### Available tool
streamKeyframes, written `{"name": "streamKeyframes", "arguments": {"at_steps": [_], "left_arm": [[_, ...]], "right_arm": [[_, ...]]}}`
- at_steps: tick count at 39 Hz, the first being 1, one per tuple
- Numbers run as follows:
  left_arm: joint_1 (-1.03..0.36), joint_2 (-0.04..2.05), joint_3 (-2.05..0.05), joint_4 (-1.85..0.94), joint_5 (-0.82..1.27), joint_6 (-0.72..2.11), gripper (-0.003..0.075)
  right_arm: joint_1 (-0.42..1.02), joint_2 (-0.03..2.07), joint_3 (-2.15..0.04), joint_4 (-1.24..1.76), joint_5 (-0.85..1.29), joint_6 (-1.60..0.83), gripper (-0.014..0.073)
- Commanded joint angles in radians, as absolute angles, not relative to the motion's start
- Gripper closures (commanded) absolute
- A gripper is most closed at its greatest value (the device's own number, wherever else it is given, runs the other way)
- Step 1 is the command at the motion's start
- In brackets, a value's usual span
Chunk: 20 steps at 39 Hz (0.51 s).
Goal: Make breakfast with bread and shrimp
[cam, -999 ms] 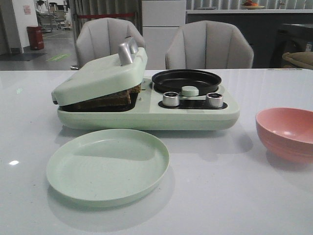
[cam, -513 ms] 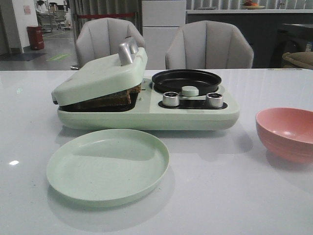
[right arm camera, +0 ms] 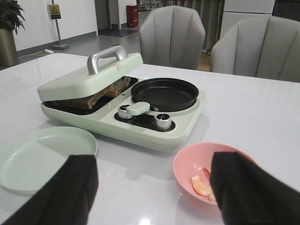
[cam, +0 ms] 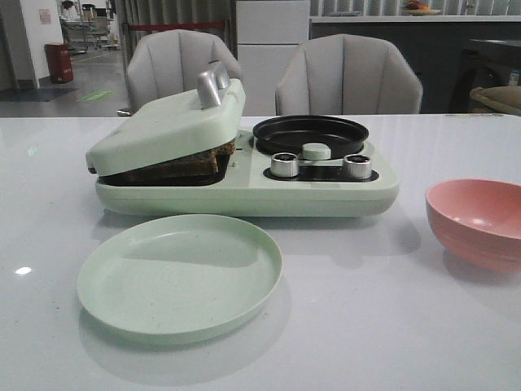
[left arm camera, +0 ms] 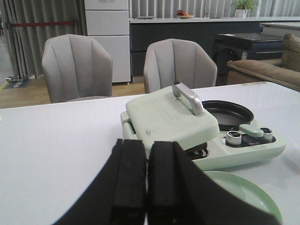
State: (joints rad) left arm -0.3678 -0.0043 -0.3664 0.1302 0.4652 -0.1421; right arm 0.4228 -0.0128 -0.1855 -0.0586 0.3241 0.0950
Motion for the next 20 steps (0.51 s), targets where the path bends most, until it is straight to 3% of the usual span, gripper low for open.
{"name": "streamKeyframes", "arguments": {"at_steps": [1,7,20], "left_arm": [[-0.372,0.014,-0.392,0.127,0.383,-0.153,0.0606],[-0.372,0.014,-0.392,0.127,0.383,-0.153,0.0606],[-0.372,0.014,-0.392,0.127,0.383,-0.153,0.0606]], "right_arm": [[0.420,-0.013,-0.214,-0.139,0.190,0.079,-0.0001],[0.420,-0.006,-0.230,-0.166,0.035,0.079,-0.0001],[0.420,0.274,-0.424,-0.152,0.147,0.080,-0.0001]]}}
